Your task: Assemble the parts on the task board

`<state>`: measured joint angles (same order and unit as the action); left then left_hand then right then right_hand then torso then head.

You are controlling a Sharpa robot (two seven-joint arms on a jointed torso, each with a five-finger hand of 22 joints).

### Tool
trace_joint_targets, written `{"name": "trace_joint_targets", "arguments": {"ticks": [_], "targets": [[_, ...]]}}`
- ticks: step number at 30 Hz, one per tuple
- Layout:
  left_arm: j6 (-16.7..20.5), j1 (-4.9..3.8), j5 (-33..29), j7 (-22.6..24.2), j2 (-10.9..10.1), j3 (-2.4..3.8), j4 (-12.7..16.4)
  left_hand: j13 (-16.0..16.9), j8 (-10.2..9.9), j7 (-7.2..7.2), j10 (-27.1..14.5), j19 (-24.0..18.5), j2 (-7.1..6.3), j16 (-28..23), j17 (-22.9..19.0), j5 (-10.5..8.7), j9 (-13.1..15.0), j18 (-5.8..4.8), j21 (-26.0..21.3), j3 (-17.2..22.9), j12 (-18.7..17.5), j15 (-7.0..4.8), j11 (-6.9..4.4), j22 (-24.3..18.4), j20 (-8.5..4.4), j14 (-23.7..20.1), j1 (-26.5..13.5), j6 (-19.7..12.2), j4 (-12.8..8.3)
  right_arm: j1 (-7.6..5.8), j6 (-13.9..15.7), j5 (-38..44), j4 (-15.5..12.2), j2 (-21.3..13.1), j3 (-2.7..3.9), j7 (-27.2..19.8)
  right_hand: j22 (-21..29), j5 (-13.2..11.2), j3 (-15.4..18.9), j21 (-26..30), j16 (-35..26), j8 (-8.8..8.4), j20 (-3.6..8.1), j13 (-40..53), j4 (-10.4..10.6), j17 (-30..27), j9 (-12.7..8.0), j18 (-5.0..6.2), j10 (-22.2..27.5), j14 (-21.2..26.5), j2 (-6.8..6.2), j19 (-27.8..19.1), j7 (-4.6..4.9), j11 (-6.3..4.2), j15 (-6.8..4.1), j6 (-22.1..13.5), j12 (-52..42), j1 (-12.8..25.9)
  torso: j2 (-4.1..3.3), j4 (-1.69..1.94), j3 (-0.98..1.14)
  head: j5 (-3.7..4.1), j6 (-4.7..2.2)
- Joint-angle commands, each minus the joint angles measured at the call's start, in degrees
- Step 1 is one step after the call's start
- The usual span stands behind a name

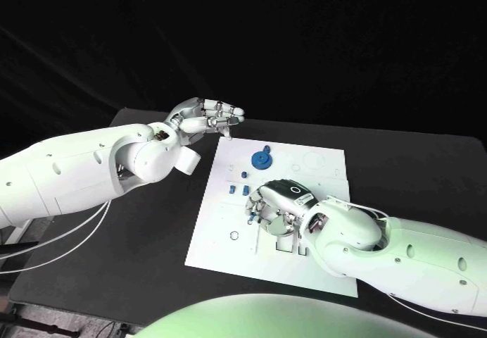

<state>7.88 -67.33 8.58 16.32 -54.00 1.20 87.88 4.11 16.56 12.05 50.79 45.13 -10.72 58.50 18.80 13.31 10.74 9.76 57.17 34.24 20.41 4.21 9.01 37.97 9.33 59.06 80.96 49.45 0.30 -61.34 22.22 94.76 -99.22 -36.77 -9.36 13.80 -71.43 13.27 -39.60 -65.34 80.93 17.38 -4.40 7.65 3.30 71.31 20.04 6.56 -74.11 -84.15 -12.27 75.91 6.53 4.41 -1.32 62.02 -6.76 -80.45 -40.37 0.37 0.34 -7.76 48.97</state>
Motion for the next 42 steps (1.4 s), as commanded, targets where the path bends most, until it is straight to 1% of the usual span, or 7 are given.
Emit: {"name": "trace_joint_targets", "arguments": {"ticks": [1, 11, 16, 21, 28, 36, 42], "targets": [[-1.02, -0.06, 0.28, 0.25, 0.17, 0.03, 0.04, -0.09, 0.34, 0.41, -0.46, -0.31, 0.32, -0.23, -0.08, 0.13, -0.03, 0.75, -0.25, -0.03, 0.09, -0.08, 0.0, -0.07, 0.1, -0.43, -0.36, 0.04, -0.23, 0.27, -1.52, 0.6, 0.15, 0.28, -0.03, -0.45, 0.08, 0.23, -0.03, 0.39, 0.11, 0.37, 0.16, 0.09, -0.24, -0.17, 0.09, -0.45, -2.17, -2.76, 0.63, -0.14, 0.4, -1.72, -0.38, 0.11, -0.1, 0.13, -0.01, 0.03, -0.01, -0.1, 0.12], [-1.08, -0.06, 0.31, 0.11, 0.19, 0.03, -0.02, -0.09, 0.34, 0.41, -0.46, -0.31, 0.32, -0.23, -0.08, 0.13, -0.03, 0.75, -0.25, -0.03, 0.09, -0.08, 0.0, -0.07, 0.1, -0.43, -0.36, 0.04, -0.23, 0.6, -2.02, 0.66, 0.27, 0.48, -0.05, -0.43, 0.04, 0.23, -0.05, 0.35, 0.11, 0.38, 0.15, 0.1, -0.28, -0.18, 0.12, -0.46, -2.17, -2.75, 0.66, -0.12, 0.4, -1.72, -0.37, 0.09, -0.09, 0.18, 0.01, 0.0, -0.02, -0.24, 0.3], [-1.08, -0.06, 0.32, 0.07, 0.19, 0.03, -0.06, -0.1, 0.41, 0.41, -0.57, -0.33, 0.37, -0.25, -0.12, 0.14, -0.02, 0.76, -0.24, -0.07, 0.18, -0.07, 0.0, -0.06, 0.13, -0.42, -0.37, 0.05, -0.36, 0.64, -2.3, 0.93, 0.42, 0.55, -0.05, -0.17, 0.04, 0.23, -0.05, 0.35, 0.11, 0.38, 0.15, 0.1, -0.28, -0.18, 0.12, -0.46, -2.17, -2.75, 0.66, -0.12, 0.4, -1.72, -0.37, 0.09, -0.09, 0.18, 0.03, 0.02, 0.02, -0.31, 0.31], [-1.11, -0.06, 0.33, 0.04, 0.22, 0.03, -0.07, -0.1, 0.41, 0.41, -0.57, -0.33, 0.37, -0.25, -0.12, 0.14, -0.02, 0.76, -0.24, -0.07, 0.18, -0.07, 0.0, -0.06, 0.13, -0.42, -0.37, 0.05, -0.36, 0.66, -3.18, 1.61, 0.89, 0.82, -0.06, 0.57, 0.04, 0.23, -0.05, 0.35, 0.11, 0.38, 0.15, 0.1, -0.28, -0.18, 0.12, -0.46, -2.17, -2.75, 0.66, -0.12, 0.4, -1.72, -0.37, 0.09, -0.09, 0.18, 0.05, -0.02, 0.0, -0.32, 0.35], [-1.14, -0.06, 0.34, 0.0, 0.22, 0.03, -0.06, -0.1, 0.41, 0.41, -0.57, -0.33, 0.37, -0.25, -0.12, 0.14, -0.02, 0.76, -0.24, -0.07, 0.18, -0.07, 0.0, -0.06, 0.13, -0.42, -0.37, 0.05, -0.36, 0.69, -4.61, 2.14, 1.28, 1.21, -0.11, 1.08, 0.13, 0.22, -0.09, 0.49, 0.13, 0.38, 0.15, 0.13, -0.38, -0.21, 0.18, -0.43, -2.15, -2.75, 0.72, -0.2, 0.41, -1.72, -0.36, 0.02, -0.05, 0.28, 0.03, 0.03, -0.01, -0.3, 0.38], [-1.14, -0.06, 0.35, -0.11, 0.13, 0.03, -0.03, -0.11, 0.43, 0.42, -0.67, -0.35, 0.4, -0.26, -0.15, 0.14, -0.03, 0.77, -0.23, -0.1, 0.23, -0.06, 0.02, -0.06, 0.15, -0.43, -0.4, 0.03, -0.43, 0.85, -7.82, 2.28, 1.59, 1.88, -0.28, 0.84, 0.2, 0.2, -0.08, 0.6, 0.11, 0.38, 0.14, 0.15, -0.43, -0.28, 0.23, -0.41, -2.13, -2.73, 0.72, -0.27, 0.43, -1.7, -0.35, -0.02, -0.01, 0.39, 0.05, 0.05, -0.06, -0.29, 0.49], [-1.11, -0.06, 0.35, -0.15, 0.06, 0.02, -0.06, -0.11, 0.43, 0.42, -0.67, -0.35, 0.4, -0.26, -0.15, 0.14, -0.03, 0.77, -0.23, -0.1, 0.23, -0.06, 0.02, -0.06, 0.15, -0.43, -0.4, 0.03, -0.43, 0.89, -8.11, 2.31, 1.71, 1.74, -0.34, 1.0, 0.26, 0.16, -0.04, 0.79, 0.13, 0.32, 0.07, 0.19, -0.65, -0.39, 0.42, -0.38, -1.81, -2.7, 0.82, -0.39, 0.54, -1.58, -0.26, -0.36, 0.26, 0.93, 0.06, 0.02, -0.04, -0.29, 0.54]]}}
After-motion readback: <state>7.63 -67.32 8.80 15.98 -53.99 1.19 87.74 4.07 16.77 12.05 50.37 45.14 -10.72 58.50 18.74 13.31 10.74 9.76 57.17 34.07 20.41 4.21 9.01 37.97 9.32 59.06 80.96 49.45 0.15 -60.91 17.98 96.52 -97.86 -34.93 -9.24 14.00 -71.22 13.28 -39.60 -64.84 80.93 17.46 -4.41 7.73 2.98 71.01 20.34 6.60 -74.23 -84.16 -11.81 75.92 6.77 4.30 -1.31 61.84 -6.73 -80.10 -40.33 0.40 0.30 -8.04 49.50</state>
